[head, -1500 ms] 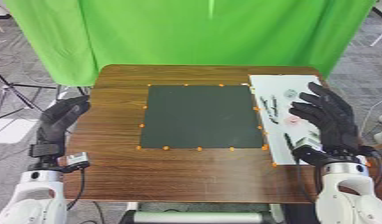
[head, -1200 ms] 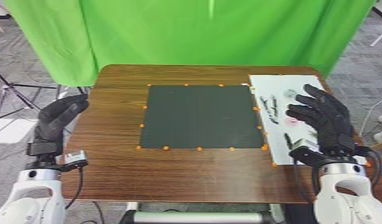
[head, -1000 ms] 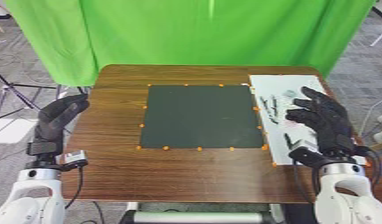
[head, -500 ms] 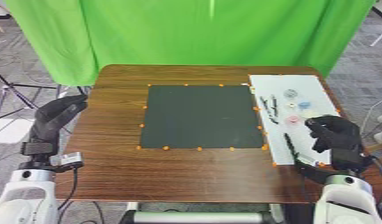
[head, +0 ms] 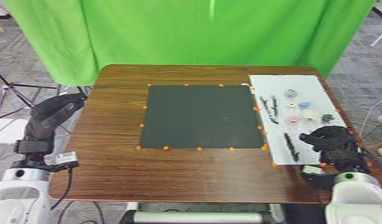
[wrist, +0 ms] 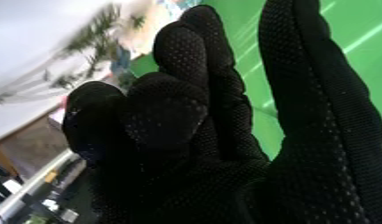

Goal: Arrange flowers

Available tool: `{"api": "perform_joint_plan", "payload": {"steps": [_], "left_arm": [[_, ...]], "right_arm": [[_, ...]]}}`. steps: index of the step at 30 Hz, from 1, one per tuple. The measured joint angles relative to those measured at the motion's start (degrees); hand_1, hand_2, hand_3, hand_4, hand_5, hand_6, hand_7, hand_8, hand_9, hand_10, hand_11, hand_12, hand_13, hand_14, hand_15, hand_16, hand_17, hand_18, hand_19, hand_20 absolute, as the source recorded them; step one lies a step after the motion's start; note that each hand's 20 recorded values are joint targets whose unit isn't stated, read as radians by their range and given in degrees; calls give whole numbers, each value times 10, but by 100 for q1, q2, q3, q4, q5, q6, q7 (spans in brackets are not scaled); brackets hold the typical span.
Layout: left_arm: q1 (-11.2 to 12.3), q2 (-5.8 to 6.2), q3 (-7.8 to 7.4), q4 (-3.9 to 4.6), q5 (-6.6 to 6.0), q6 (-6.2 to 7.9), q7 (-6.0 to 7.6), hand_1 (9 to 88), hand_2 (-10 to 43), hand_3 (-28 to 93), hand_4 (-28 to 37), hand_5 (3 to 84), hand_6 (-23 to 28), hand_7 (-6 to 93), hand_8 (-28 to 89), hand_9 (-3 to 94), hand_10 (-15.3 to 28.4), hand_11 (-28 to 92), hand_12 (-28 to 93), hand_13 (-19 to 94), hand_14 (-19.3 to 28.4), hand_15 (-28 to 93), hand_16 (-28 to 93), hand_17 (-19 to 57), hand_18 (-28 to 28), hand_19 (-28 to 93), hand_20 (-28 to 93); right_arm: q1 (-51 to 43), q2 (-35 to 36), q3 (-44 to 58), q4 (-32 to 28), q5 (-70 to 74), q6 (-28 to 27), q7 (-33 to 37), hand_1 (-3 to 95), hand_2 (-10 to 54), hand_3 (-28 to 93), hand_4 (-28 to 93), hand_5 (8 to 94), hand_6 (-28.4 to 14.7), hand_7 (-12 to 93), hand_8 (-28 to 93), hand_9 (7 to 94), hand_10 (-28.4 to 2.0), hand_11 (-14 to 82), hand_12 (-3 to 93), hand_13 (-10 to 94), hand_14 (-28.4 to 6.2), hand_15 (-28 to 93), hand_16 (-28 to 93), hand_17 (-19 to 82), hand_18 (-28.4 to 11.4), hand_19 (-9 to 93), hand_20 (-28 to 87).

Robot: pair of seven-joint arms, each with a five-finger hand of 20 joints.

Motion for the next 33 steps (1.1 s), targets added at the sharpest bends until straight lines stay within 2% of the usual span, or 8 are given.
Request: {"api": "perform_joint_plan", "payload": {"steps": [2, 9, 11, 17, 25, 33], "left_arm": [[41, 0, -31, -25, 0, -3, -17, 345, -95, 560, -197, 452, 28, 238, -103, 465, 128, 283, 156, 398, 165, 211, 25, 77, 104, 85, 157], [121, 0, -109, -77, 2, -14, -72, 346, -95, 560, -197, 452, 29, 235, -102, 464, 129, 281, 156, 400, 165, 216, 23, 77, 105, 86, 158], [127, 0, -116, -79, 4, -33, -89, 346, -95, 560, -196, 452, 29, 234, -101, 464, 129, 280, 156, 400, 166, 216, 22, 77, 105, 87, 158], [127, -5, -116, -84, 20, -124, -150, 349, -95, 557, -197, 452, 30, 234, -99, 465, 129, 279, 156, 400, 167, 217, 22, 77, 106, 88, 157], [127, -5, -116, -96, 31, -160, -193, 349, -95, 557, -191, 452, 29, 234, -100, 465, 128, 280, 158, 400, 166, 216, 22, 77, 107, 89, 156], [127, -11, -118, -97, 34, -204, -210, 353, -95, 557, -191, 453, 29, 234, -100, 465, 129, 280, 157, 400, 167, 217, 22, 76, 107, 90, 156]], "right_arm": [[-27, 54, 87, -45, -77, -269, 56, 481, -95, 520, -173, 592, -19, 392, 71, 699, -143, 489, 384, 847, -38, 637, 328, 637, -106, 932, 330], [-101, 243, 621, -241, -82, -1854, 371, 500, -95, 483, -147, 594, -23, 356, 75, 712, -143, 477, 390, 859, -34, 634, 333, 650, -98, 932, 333], [-60, 294, 677, -287, -109, -2221, 584, 494, -95, 492, -145, 593, -25, 351, 1, 718, -145, 467, 391, 863, -32, 631, 335, 656, -92, 932, 329], [367, 342, 556, -269, -258, -3409, 1063, 491, -95, 485, -139, 595, -29, 342, -66, 729, -148, 447, 381, 885, -27, 610, 332, 672, -81, 932, 313], [828, 358, 94, -75, -595, -3552, 1103, 490, -95, 470, -131, 595, -33, 327, -64, 747, -147, 429, 372, 892, -26, 597, 340, 680, -72, 931, 292], [883, 326, -44, -31, -850, -3974, 1215, 500, -95, 466, -130, 596, -35, 345, -57, 753, -143, 443, 379, 899, -24, 590, 340, 683, -68, 931, 284]]}}
